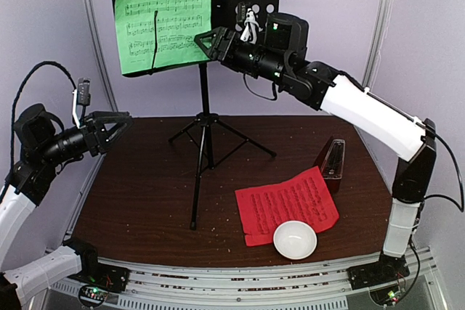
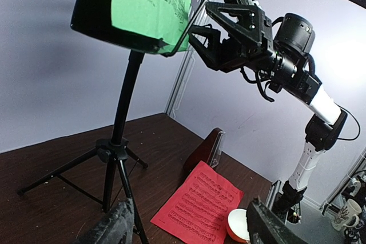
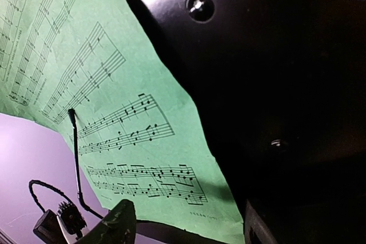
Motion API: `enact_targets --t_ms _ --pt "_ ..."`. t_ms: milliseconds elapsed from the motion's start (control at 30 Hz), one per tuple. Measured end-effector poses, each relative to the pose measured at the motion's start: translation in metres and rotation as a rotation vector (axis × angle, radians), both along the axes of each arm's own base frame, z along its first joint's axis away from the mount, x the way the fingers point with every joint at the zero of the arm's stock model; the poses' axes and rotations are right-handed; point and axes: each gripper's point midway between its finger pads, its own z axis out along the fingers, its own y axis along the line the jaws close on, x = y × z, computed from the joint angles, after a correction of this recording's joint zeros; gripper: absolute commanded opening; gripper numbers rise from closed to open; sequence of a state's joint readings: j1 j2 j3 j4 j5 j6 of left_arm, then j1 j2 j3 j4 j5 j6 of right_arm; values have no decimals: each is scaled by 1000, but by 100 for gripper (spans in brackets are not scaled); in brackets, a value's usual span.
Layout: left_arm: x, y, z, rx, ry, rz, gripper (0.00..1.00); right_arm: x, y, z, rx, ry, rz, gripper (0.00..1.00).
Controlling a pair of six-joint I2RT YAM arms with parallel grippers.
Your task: Pack up the instrument practice props
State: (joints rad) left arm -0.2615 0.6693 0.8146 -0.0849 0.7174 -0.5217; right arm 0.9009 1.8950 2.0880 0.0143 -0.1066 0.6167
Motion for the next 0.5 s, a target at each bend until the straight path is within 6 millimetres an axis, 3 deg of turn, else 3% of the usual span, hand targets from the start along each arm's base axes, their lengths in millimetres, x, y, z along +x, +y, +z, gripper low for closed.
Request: enact_targets --t_ms 233,500 --pt "-1 0 1 -1 -4 -1 69 -5 7 -3 12 22 62 54" --pt "-4 1 3 -3 -13 -1 68 -10 9 6 55 16 99 27"
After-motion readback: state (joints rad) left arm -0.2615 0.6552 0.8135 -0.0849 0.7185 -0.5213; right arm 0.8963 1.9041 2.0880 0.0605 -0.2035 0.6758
